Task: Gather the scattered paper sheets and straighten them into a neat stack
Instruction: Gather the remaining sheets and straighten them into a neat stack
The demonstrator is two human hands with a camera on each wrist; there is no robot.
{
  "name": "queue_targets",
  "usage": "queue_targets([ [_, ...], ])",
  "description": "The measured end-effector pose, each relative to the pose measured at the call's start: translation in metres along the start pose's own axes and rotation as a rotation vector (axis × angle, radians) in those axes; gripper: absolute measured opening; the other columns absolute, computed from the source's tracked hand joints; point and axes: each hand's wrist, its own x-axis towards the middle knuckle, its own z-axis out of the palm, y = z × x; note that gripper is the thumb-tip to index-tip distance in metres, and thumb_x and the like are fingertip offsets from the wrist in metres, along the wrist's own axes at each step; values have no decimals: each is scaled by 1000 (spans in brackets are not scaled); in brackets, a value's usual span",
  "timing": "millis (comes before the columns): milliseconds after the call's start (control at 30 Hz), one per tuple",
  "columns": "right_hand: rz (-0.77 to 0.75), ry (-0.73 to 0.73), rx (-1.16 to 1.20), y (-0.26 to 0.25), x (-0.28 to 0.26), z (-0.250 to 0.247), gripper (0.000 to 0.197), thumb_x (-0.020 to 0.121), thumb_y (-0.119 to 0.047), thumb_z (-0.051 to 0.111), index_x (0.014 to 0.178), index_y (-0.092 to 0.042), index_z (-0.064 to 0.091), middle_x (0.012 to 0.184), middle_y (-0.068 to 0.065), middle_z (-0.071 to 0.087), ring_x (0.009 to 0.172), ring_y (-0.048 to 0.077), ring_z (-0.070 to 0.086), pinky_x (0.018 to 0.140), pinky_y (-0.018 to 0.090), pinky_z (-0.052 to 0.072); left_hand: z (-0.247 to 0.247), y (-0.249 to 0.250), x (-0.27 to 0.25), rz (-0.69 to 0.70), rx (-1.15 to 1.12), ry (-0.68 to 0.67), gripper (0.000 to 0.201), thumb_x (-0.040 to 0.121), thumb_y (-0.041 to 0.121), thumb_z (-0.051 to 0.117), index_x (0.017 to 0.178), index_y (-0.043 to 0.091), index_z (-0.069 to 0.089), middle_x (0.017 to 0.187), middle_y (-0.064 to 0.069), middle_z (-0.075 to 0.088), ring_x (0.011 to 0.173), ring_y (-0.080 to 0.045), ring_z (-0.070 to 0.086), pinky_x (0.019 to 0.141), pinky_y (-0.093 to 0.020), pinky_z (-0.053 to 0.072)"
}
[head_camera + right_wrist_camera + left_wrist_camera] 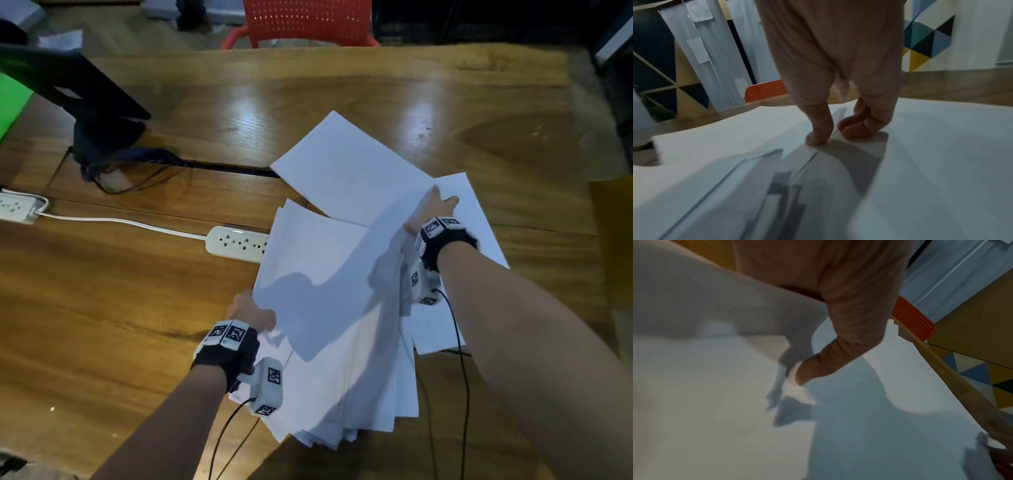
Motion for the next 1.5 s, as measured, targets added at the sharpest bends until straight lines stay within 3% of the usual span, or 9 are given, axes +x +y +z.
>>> queue_targets([
  [100, -13, -59, -218, 5, -3, -9, 65, 67, -27, 66, 123, -8, 40, 108, 18, 51, 114, 37, 42, 79, 40, 36, -2, -4, -3, 16, -52, -8, 16, 72, -5, 66, 85, 3, 62, 89, -11, 66, 78, -26, 61, 57, -26, 46],
  [300, 23, 29, -226, 46, -35, -21, 53, 72, -44, 74, 100, -3, 56, 138, 12, 35, 128, 36, 34, 94, 52, 39, -2, -4, -3, 30, -52, 19, 8, 75, -4, 62, 79, 3, 63, 84, -14, 66, 79, -31, 66, 70, -37, 57],
  [433, 131, 139, -104, 85, -49, -16, 82, 79, -68, 53, 112, 7, 60, 147, 15, 31, 134, 37, 31, 102, 58, 35, -3, -3, -5, 57, -19, 19, 13, 77, 0, 60, 68, 9, 59, 76, -9, 64, 69, -25, 61, 65, -32, 53],
  [567, 346, 261, 80, 107, -57, -15, 97, 65, -63, 73, 132, -2, 40, 141, 21, 34, 128, 42, 39, 98, 57, 40, -4, -2, -5, 50, 38, 4, 4, 78, 0, 62, 80, 2, 63, 87, -14, 68, 71, -25, 61, 62, -30, 50],
  [767, 490, 49, 272, 101, -48, -21, 105, 59, -51, 78, 142, -5, 33, 142, 20, 38, 120, 38, 49, 86, 53, 46, -3, -2, -4, 56, 60, -4, 13, 73, -4, 68, 85, 1, 64, 96, -16, 69, 77, -28, 61, 74, -36, 54],
  [833, 438, -29, 253, 102, -47, -22, 80, 63, -48, 69, 128, -5, 51, 123, 16, 58, 90, 28, 62, 67, 39, 48, -3, -3, -4, 57, 52, -9, 17, 73, -4, 67, 90, -1, 65, 97, -16, 68, 79, -28, 61, 75, -36, 54],
  [1033, 227, 15, 447, 88, -61, -19, 24, 77, -15, 59, 98, -7, 69, 86, 15, 68, 71, 29, 59, 66, 33, 46, -3, -6, -3, 90, 34, -23, 14, 73, -5, 64, 86, 1, 63, 95, -16, 68, 79, -29, 63, 67, -32, 53],
  [1333, -330, 458, 561, 85, -136, -96, 25, 88, -8, 48, 113, -8, 52, 99, 1, 59, 89, 19, 55, 77, 31, 46, 3, -13, -8, 140, 130, 1, 16, 86, 16, 54, 71, 10, 56, 68, -1, 57, 58, -14, 51, 45, -17, 36],
  [1500, -404, 573, 780, 94, -191, -144, 36, 83, -12, 51, 119, -13, 52, 108, 7, 61, 93, 18, 59, 68, 24, 49, 2, -28, -15, 120, -13, 8, 27, 70, 3, 71, 92, 6, 55, 85, -6, 61, 73, -23, 58, 59, -24, 46],
])
